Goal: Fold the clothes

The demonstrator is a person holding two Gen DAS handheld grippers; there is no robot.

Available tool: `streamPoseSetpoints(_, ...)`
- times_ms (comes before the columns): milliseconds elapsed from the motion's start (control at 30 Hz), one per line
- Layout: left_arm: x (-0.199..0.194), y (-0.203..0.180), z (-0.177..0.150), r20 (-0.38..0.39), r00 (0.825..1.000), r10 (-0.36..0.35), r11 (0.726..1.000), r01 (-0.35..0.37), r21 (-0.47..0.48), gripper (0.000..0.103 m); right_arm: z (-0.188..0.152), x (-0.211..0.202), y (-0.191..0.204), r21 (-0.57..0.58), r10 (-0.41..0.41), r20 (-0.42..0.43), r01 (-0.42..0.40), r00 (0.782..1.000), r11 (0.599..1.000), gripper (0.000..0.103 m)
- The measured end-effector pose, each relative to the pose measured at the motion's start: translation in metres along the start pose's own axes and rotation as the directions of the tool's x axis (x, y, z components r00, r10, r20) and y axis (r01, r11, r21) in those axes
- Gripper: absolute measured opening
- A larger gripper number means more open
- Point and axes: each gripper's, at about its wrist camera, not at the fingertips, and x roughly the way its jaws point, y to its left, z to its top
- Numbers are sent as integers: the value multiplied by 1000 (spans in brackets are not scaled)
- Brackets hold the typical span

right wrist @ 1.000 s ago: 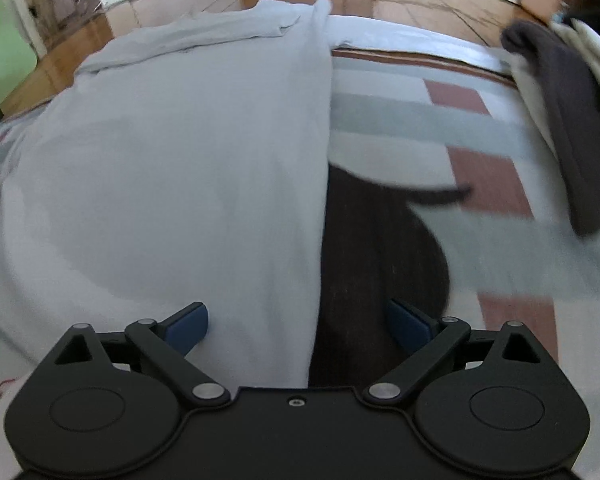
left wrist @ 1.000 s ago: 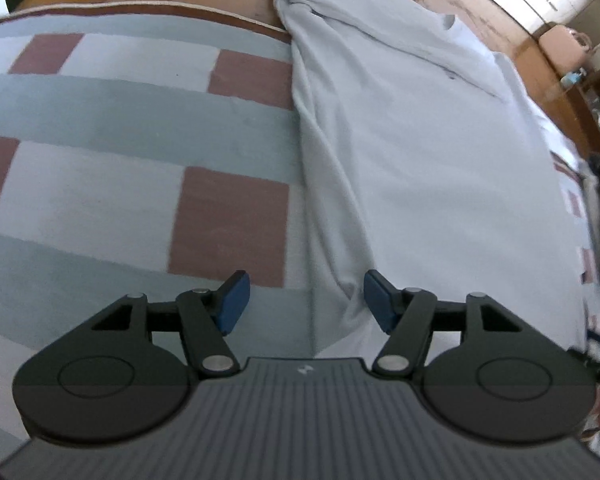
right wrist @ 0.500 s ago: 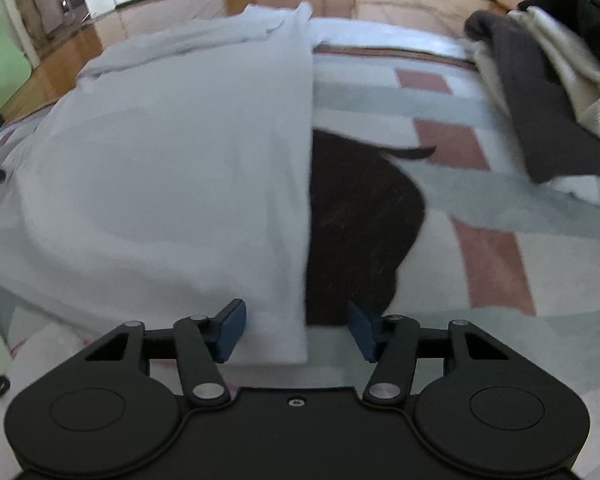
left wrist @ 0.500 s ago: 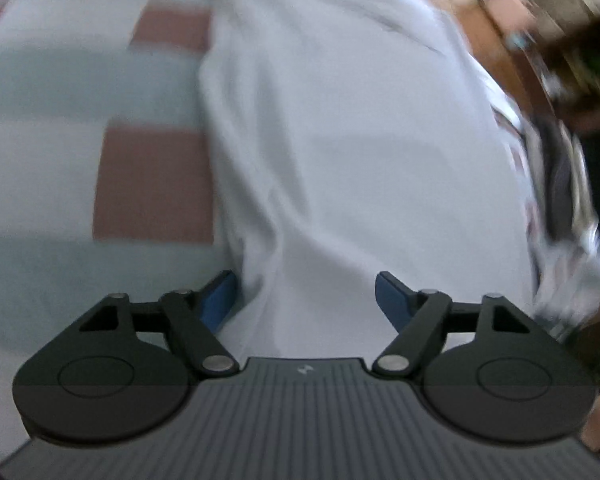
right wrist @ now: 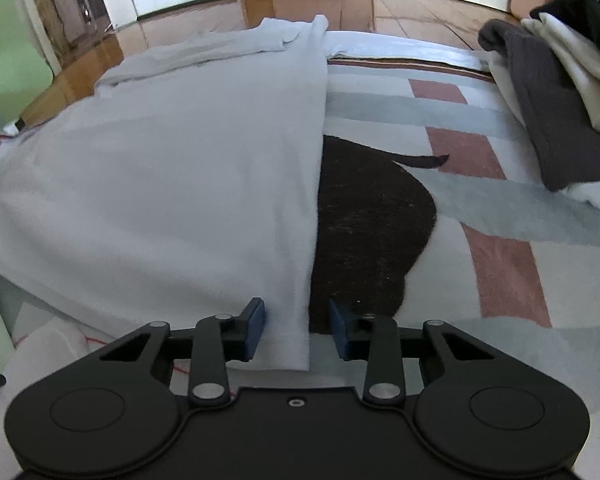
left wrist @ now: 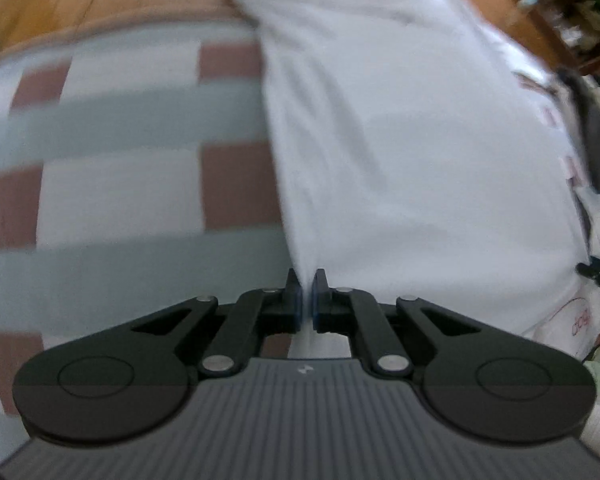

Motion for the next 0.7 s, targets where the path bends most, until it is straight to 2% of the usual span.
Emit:
streamPoseSetpoints(67,13,-9,-2,-61,995,79,996,-76,46,5,0,0,2,-10,-4,-1,4,1000,1000,38)
streamPoseSetpoints(133,15,-18,0,-67,986,155,984,-148,101,11,0,-1,3,-20,-8,-2,8,1000,1000,28)
streamPoseSetpoints(167,13,-24,0,-53,974,222,967,-213,137,14,0,-2,5,-20,-5,-8,5,1000,1000,20)
streamPoseSetpoints(200,12,-29,0,-31,955,294,943,-285,173,25,1,-3,6,-21,-6,-16,6,1000,1000,14)
streamPoseSetpoints(233,8,-32,1,-5,935,356,916,-348,199,25,2,-4,8,-37,-19,-23,18,1000,999,11)
streamPoseSetpoints(300,-5,-37,2,44,905,423,882,-422,212,27,3,-6,13,-74,-48,-35,45,998,996,10)
streamPoseSetpoints(333,-13,-41,2,69,900,431,877,-436,202,33,4,-6,13,-83,-67,-42,64,997,994,10)
streamPoseSetpoints(400,-31,-53,3,124,916,381,903,-397,163,45,7,-5,11,-93,-138,-67,131,988,987,9)
streamPoseSetpoints(433,-38,-62,5,150,925,348,917,-369,149,47,10,-5,10,-107,-219,-77,211,973,972,8)
streamPoseSetpoints(467,-45,-72,7,175,933,314,931,-339,138,47,13,-3,9,-133,-325,-81,313,942,940,9)
streamPoseSetpoints(500,-49,-84,12,202,937,284,939,-315,141,47,16,-1,7,-160,-429,-83,413,899,897,11)
streamPoseSetpoints(567,-52,-110,24,256,939,228,947,-275,164,47,31,-5,-8,-92,-459,-81,452,884,887,15)
streamPoseSetpoints(667,-51,-148,50,309,938,157,956,-223,192,55,66,-19,-37,151,-314,-61,320,947,935,16)
streamPoseSetpoints(700,-46,-162,61,316,939,135,959,-204,197,55,81,-23,-42,190,-265,-45,268,963,944,21)
